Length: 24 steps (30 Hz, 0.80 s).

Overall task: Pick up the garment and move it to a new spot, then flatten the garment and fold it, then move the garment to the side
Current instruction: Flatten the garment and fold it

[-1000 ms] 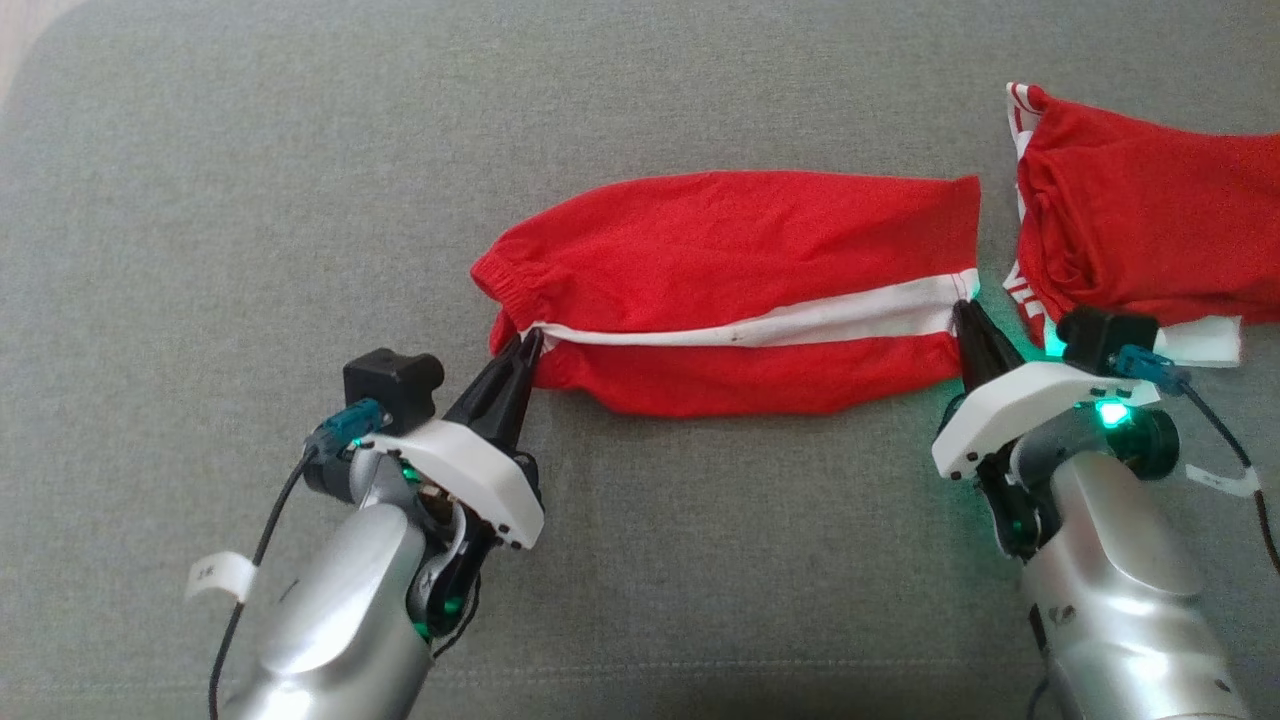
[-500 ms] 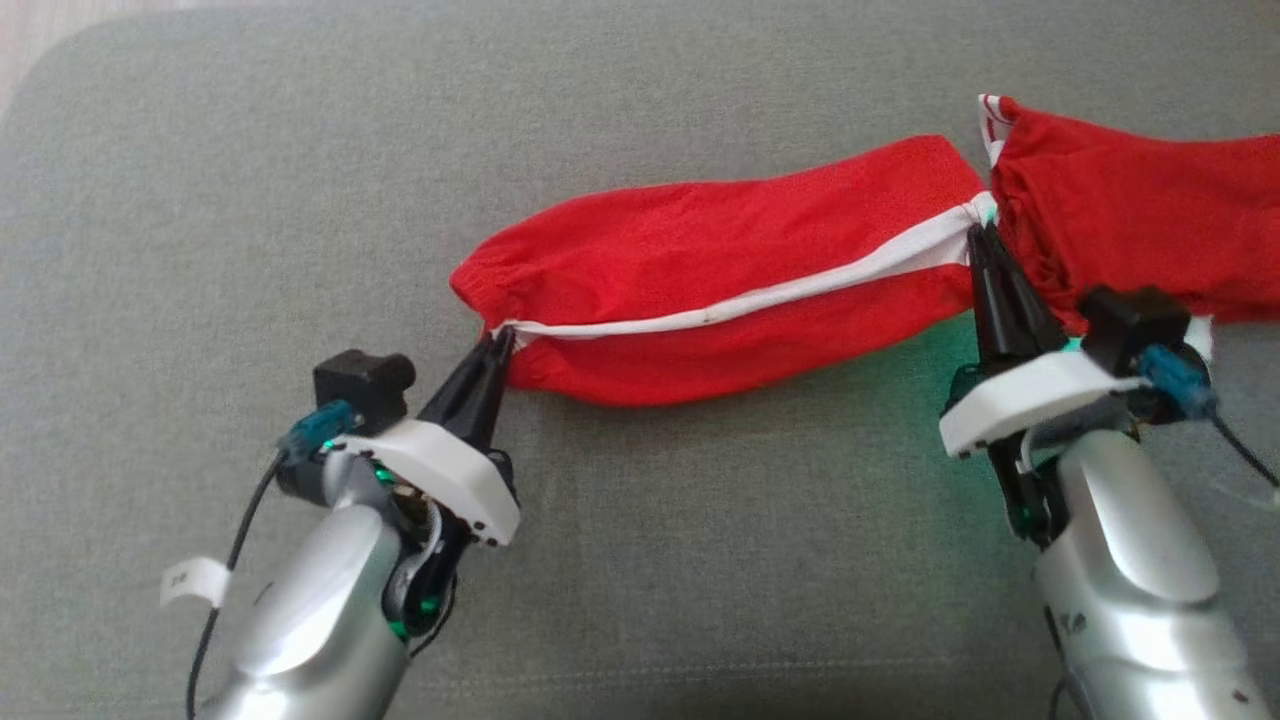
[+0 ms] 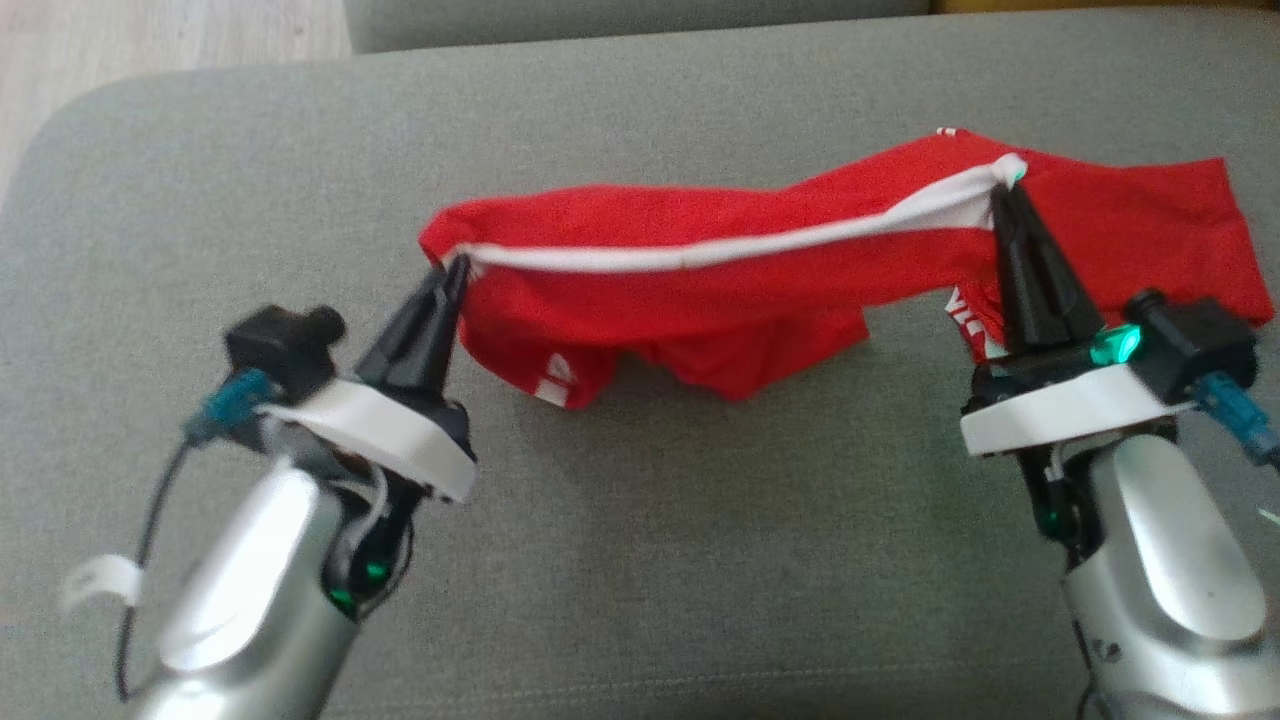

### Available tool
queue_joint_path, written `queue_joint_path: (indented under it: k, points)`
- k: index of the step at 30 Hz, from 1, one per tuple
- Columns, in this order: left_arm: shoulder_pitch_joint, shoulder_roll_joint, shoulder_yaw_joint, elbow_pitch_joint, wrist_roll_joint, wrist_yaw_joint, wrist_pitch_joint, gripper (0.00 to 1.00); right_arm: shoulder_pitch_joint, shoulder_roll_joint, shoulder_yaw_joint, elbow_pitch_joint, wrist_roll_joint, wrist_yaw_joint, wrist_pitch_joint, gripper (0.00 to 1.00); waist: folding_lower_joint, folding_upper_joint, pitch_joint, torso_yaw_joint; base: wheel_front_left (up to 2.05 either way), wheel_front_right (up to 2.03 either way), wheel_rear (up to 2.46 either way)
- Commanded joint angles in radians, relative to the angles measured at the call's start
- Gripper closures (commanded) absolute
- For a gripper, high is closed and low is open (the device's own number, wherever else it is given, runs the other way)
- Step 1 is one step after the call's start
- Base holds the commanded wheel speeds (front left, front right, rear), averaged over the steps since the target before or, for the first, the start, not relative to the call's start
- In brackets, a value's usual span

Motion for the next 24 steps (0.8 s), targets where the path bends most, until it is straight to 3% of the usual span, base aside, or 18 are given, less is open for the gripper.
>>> queue_joint_path:
  k: [1, 7, 15, 24]
  points:
    - [-0.055, 0.040, 0.058, -0.062, -0.010, 0.005, 0.006, 1.00, -0.027, -0.013, 0.020, -0.051, 0.008, -0.001, -0.001, 1.00, 0.0000, 0.0000, -0.012, 0.000, 0.00, 0.00, 0.00]
    - [-0.125, 0.096, 0.101, -0.250, -0.033, 0.014, 0.082, 1.00, -0.097, -0.040, 0.033, -0.156, -0.001, -0.001, 0.052, 1.00, 0.0000, 0.0000, -0.056, 0.006, 0.00, 0.00, 0.00]
    - [-0.174, 0.134, 0.159, -0.372, -0.078, 0.041, 0.152, 1.00, -0.164, -0.025, 0.022, -0.217, -0.001, -0.001, 0.124, 1.00, 0.0000, 0.0000, -0.098, 0.007, 0.00, 0.00, 0.00]
    - [-0.149, 0.115, 0.193, -0.482, -0.115, 0.059, 0.115, 1.00, -0.116, 0.023, -0.018, -0.283, 0.038, -0.001, 0.157, 1.00, 0.0000, 0.0000, -0.143, 0.007, 0.00, 0.00, 0.00]
